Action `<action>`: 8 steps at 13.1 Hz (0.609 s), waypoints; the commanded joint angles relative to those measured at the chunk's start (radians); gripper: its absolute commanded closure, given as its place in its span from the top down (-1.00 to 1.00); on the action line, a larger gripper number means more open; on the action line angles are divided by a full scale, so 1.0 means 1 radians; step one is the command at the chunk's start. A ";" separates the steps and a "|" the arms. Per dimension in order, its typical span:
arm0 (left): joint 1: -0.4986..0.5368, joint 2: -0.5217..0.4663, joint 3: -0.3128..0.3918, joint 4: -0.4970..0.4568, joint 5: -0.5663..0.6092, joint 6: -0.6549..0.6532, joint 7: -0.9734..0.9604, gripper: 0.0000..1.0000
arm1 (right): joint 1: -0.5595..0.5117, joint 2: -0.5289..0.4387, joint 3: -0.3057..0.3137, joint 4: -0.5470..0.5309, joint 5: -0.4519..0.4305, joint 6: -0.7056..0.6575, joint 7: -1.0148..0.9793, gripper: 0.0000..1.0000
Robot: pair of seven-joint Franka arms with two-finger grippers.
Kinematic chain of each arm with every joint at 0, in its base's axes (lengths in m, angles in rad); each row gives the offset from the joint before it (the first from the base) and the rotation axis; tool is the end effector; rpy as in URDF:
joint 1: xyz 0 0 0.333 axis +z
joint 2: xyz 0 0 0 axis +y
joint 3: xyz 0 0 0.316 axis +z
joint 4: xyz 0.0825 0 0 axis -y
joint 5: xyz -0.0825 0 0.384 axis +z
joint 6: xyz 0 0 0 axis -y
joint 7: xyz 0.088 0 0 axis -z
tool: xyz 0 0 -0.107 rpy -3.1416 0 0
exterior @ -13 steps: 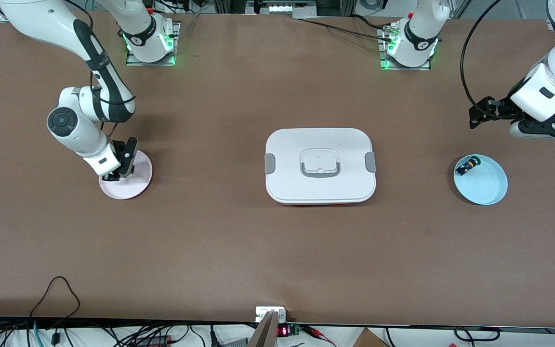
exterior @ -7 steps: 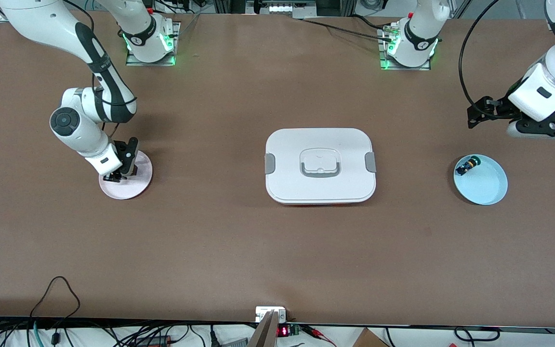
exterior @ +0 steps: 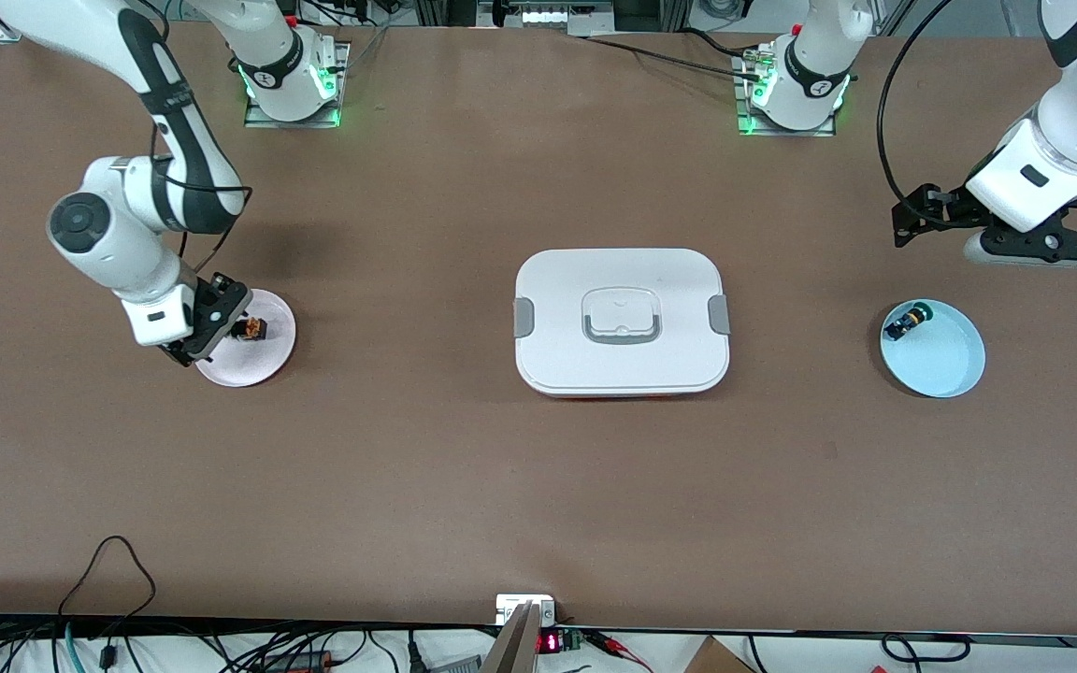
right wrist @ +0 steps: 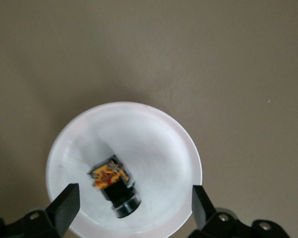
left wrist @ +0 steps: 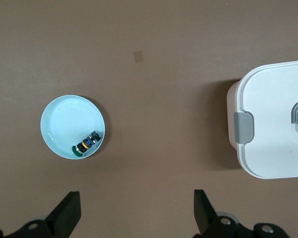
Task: Transfer orange switch to right arm and place
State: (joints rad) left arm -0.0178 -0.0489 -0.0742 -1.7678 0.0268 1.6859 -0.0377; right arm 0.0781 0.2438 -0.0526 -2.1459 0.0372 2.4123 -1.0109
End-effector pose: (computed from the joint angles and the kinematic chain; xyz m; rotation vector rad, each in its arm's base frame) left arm 0.5412 -0.0482 0.5677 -3.1077 0.0896 0.0484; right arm 0.5691 0.0151 0.2908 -2.7487 -1.5207 -0.0412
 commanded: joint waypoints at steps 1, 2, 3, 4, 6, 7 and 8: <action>0.013 -0.008 -0.009 0.010 -0.011 -0.012 -0.005 1.00 | 0.008 -0.003 0.005 0.197 0.095 -0.316 0.153 1.00; 0.015 -0.006 -0.009 0.010 -0.011 -0.011 -0.005 1.00 | 0.006 -0.006 0.005 0.231 0.096 -0.396 0.267 1.00; 0.016 -0.006 -0.009 0.010 -0.011 -0.011 -0.004 1.00 | 0.008 -0.009 0.005 0.254 0.096 -0.457 0.381 1.00; 0.016 -0.006 -0.009 0.010 -0.011 -0.012 -0.004 1.00 | 0.011 -0.017 0.005 0.282 0.096 -0.513 0.484 1.00; 0.016 -0.006 -0.009 0.010 -0.011 -0.011 -0.002 1.00 | 0.037 -0.037 0.005 0.329 0.090 -0.612 0.665 1.00; 0.016 -0.006 -0.009 0.010 -0.011 -0.011 -0.004 1.00 | 0.061 -0.038 0.003 0.372 0.073 -0.672 0.763 1.00; 0.016 -0.005 -0.010 0.016 -0.010 -0.011 -0.004 1.00 | 0.066 -0.038 0.003 0.424 0.061 -0.750 0.875 1.00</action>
State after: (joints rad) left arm -0.0130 -0.0489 -0.0742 -1.7674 0.0268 1.6859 -0.0377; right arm 0.1193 0.2134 -0.0490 -1.8056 0.1148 1.7805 -0.3089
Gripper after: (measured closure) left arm 0.000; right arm 0.000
